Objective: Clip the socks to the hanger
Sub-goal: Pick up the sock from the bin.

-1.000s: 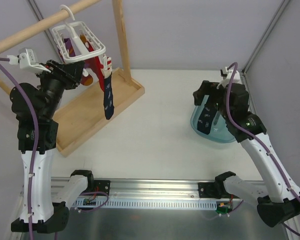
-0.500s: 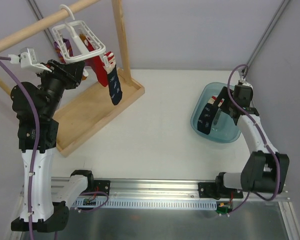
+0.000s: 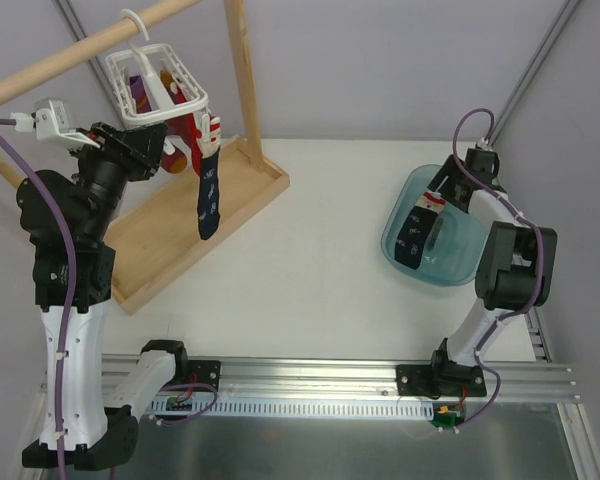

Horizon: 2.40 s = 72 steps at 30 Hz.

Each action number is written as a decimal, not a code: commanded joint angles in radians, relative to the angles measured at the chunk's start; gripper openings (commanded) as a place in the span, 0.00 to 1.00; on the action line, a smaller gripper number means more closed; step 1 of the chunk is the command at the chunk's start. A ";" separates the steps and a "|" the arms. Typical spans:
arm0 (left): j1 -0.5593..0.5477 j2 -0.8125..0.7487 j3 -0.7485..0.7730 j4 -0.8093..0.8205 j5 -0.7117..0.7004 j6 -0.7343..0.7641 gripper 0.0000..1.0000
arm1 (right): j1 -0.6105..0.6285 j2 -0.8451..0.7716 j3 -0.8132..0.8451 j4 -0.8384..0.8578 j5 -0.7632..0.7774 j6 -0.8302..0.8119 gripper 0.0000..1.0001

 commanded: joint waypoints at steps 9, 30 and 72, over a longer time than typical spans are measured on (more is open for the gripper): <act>0.012 -0.002 0.005 0.037 0.000 0.033 0.08 | -0.017 0.100 0.034 0.030 -0.025 -0.007 0.73; 0.012 -0.053 -0.010 0.028 -0.026 0.045 0.09 | -0.043 0.227 0.126 -0.042 -0.140 -0.089 0.52; 0.010 -0.033 -0.018 0.048 0.078 0.013 0.08 | 0.480 -0.804 -0.064 0.039 -0.395 -0.077 0.01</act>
